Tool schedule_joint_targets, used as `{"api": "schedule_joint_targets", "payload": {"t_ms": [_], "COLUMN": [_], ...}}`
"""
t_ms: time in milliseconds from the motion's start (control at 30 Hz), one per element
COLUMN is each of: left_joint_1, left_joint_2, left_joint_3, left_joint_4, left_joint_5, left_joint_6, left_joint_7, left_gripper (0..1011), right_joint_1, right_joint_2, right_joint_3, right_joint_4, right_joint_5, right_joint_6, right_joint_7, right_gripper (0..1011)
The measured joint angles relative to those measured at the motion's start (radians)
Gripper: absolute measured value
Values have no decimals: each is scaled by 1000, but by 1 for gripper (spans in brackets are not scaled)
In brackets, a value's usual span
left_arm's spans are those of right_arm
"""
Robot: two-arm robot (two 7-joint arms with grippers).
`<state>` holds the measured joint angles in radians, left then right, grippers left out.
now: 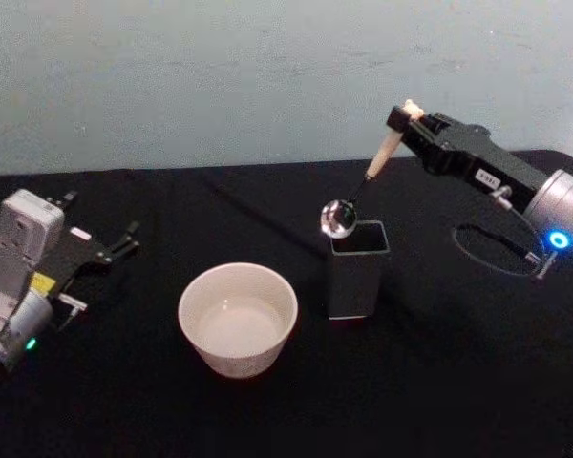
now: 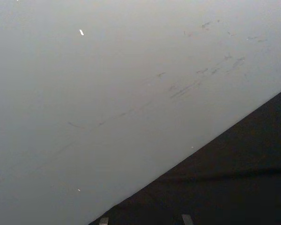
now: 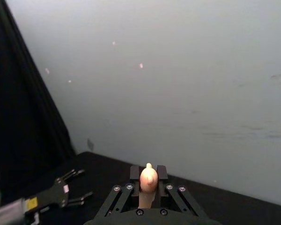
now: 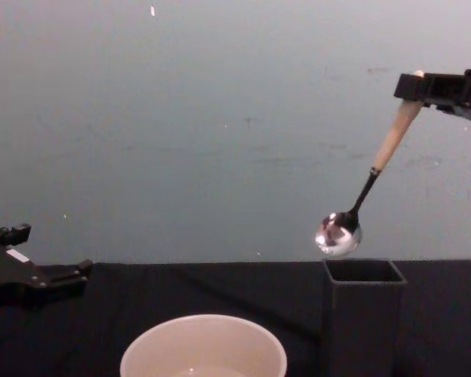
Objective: Pick up the stirring spoon with one hand, stir inside the cup, then place it back in its original position.
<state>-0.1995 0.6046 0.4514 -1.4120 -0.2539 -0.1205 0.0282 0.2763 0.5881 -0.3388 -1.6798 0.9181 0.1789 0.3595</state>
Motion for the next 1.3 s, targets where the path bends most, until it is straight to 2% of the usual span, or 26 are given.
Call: {"api": "schedule_joint_targets", "payload": {"t_ms": [233, 333, 467, 1000, 1300], "left_joint_1": [0, 0, 0, 0, 0], "left_joint_2": [0, 0, 0, 0, 0], "left_joint_3": [0, 0, 0, 0, 0], "left_joint_4": [0, 0, 0, 0, 0], "left_joint_5": [0, 0, 0, 0, 0], "left_joint_6": [0, 0, 0, 0, 0], "left_joint_7": [0, 0, 0, 0, 0], "left_gripper": [1001, 1001, 1001, 1001, 1001], "right_joint_1": [6, 24, 32, 37, 25], "right_joint_2": [17, -12, -33, -80, -103], "right_joint_3": [-41, -90, -121, -174, -193], "right_joint_4": [-7, 14, 26, 60, 86], "right_joint_5": [-3, -36, -56, -117, -190], "right_joint_6": [2, -7, -16, -46, -95], "right_joint_7": [27, 28, 36, 56, 70], "right_gripper": [216, 216, 216, 216, 216]}}
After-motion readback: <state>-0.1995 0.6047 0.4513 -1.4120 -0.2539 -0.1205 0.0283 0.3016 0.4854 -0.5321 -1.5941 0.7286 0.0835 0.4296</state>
